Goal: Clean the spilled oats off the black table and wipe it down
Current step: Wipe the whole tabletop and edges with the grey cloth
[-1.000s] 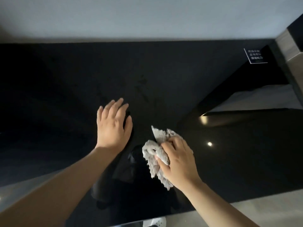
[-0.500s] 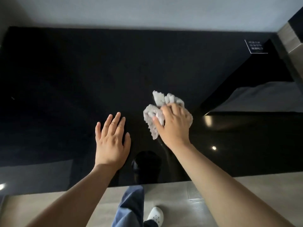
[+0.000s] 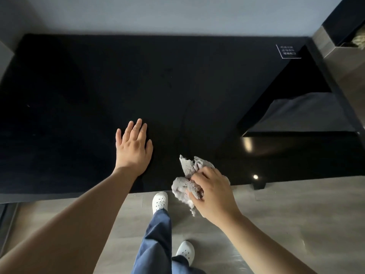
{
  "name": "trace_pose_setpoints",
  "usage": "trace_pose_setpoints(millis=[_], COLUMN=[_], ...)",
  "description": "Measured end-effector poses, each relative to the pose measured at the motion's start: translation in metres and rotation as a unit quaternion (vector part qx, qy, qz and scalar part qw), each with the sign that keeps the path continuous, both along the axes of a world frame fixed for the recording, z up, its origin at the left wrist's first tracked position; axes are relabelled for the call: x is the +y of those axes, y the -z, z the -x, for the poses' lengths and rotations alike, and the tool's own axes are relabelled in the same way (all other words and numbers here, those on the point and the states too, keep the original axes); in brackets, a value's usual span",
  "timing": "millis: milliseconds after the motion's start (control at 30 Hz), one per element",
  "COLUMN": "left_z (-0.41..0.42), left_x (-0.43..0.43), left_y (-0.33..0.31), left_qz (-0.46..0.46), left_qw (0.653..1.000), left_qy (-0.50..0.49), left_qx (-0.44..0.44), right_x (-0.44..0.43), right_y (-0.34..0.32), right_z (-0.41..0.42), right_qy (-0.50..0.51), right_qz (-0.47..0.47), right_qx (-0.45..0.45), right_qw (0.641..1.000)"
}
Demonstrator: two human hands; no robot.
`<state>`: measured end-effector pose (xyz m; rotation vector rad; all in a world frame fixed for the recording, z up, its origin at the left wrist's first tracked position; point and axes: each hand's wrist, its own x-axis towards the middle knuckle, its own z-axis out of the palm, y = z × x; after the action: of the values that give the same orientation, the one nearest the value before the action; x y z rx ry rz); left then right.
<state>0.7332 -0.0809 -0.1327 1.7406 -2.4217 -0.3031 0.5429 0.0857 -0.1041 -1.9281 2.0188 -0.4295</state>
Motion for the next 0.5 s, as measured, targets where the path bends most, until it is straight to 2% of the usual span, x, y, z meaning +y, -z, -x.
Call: trace_pose_setpoints(millis=[167,367,500], left_z=[0.01,0.012,0.004], left_x=[0.0,0.035,0.046], left_y=[-0.029,-0.068,-0.084], left_qz=[-0.086,-0.115,-0.146], left_qw=[0.996,0.992,0.987], left_qy=[-0.011,0.01,0.0], left_qx=[-0.005,0.044,0.064], right_x=[0.008,-0.005,-0.022], right_y=[-0.044,-0.093,-0.118], right_z=[0.017,0.037,0.043], right_qy=[-0.006,0.086,0.103], right_qz=[-0.14,-0.056,-0.065], right_qx=[-0.087,-0.143,-0.143], right_qw=[0.986,0.984,0.982])
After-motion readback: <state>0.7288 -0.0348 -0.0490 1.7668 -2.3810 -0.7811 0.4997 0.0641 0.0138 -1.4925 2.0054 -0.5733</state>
